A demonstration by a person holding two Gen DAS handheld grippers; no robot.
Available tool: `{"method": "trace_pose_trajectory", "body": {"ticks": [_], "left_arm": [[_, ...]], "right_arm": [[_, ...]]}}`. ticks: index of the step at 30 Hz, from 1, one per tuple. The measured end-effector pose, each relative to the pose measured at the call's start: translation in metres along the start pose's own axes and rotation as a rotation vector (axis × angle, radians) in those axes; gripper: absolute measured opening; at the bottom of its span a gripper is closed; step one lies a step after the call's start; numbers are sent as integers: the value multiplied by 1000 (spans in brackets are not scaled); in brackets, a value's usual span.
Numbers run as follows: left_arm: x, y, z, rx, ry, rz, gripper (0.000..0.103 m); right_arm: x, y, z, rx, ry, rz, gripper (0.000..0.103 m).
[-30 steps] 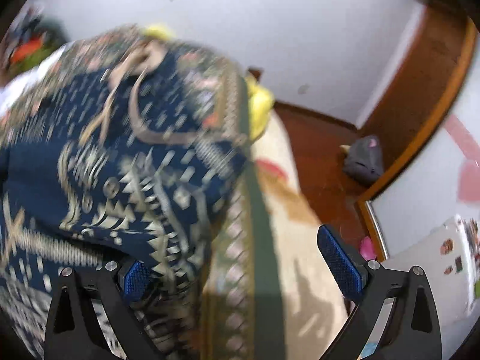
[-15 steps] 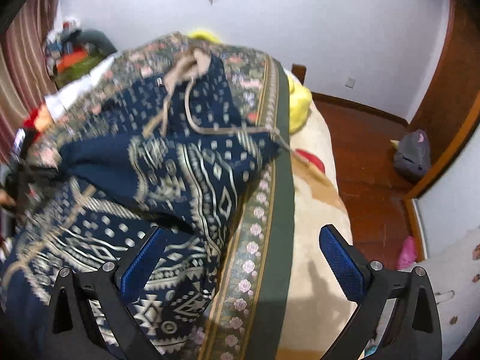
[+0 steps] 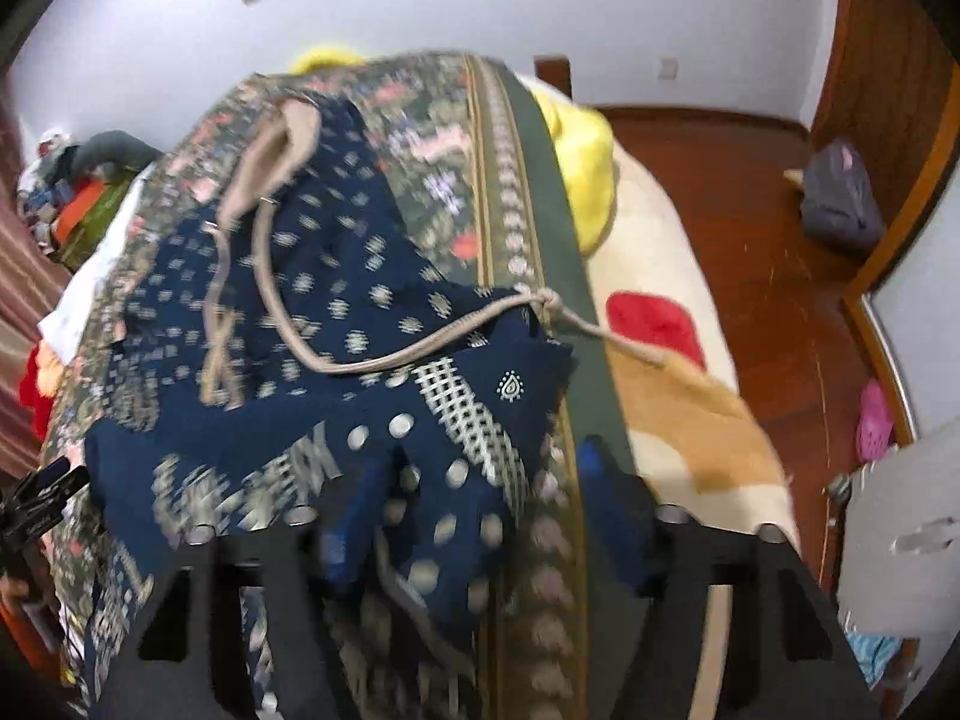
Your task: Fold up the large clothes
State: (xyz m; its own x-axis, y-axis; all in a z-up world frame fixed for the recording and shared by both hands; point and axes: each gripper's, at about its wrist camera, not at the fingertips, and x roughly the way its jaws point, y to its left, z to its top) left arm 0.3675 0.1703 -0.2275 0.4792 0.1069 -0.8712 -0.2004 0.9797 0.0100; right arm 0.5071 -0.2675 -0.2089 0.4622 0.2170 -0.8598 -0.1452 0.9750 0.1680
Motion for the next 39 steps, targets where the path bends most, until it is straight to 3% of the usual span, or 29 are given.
{"method": "trace_pose_trajectory", "body": {"ticks": [2,4,6,7,9,10,11,12,17,21,25,30,34,37,39], "left_arm": [[20,2,3,-41,42,2,72],[40,3,-3,-67,91,6,73],[45,5,-9,-94,78,-9,75],[45,9,-12,-118,68,-16,76],[45,16,-15,-153,69,-38,76],[46,19,-16,-166,69,-47,76],[46,20,-17,-162,69,-47,76],[45,19,-18,-153,69,-41,76],[29,3,-20,-22,49,17,76],[2,-1,-16,19,10,24,75],[-37,-2,-2,22,-67,-21,76],[-62,-19,14,42,-115,-112,77],[-37,-38,11,56,-53,-143,78],[-8,-48,6,53,35,-137,78],[11,-49,2,49,87,-114,78]], "right_arm": [[4,0,1,10,-45,26,41],[3,1,3,4,-89,-16,17],[1,2,3,-21,-135,-72,8],[2,4,2,-61,-160,-159,6],[10,-1,-1,-108,-152,-292,6],[18,-7,-3,-113,-112,-307,6],[26,-15,-6,-112,-59,-297,6],[24,-20,-7,-104,-61,-284,6],[-19,-17,-9,-127,-113,-229,6],[-50,5,-7,-205,-152,-202,6],[-73,37,2,-238,-183,-121,6],[-65,90,-4,-308,-71,92,6],[-25,137,-32,-469,35,78,6],[15,152,-50,-558,97,-50,6],[17,155,-57,-612,37,-91,6]]}}
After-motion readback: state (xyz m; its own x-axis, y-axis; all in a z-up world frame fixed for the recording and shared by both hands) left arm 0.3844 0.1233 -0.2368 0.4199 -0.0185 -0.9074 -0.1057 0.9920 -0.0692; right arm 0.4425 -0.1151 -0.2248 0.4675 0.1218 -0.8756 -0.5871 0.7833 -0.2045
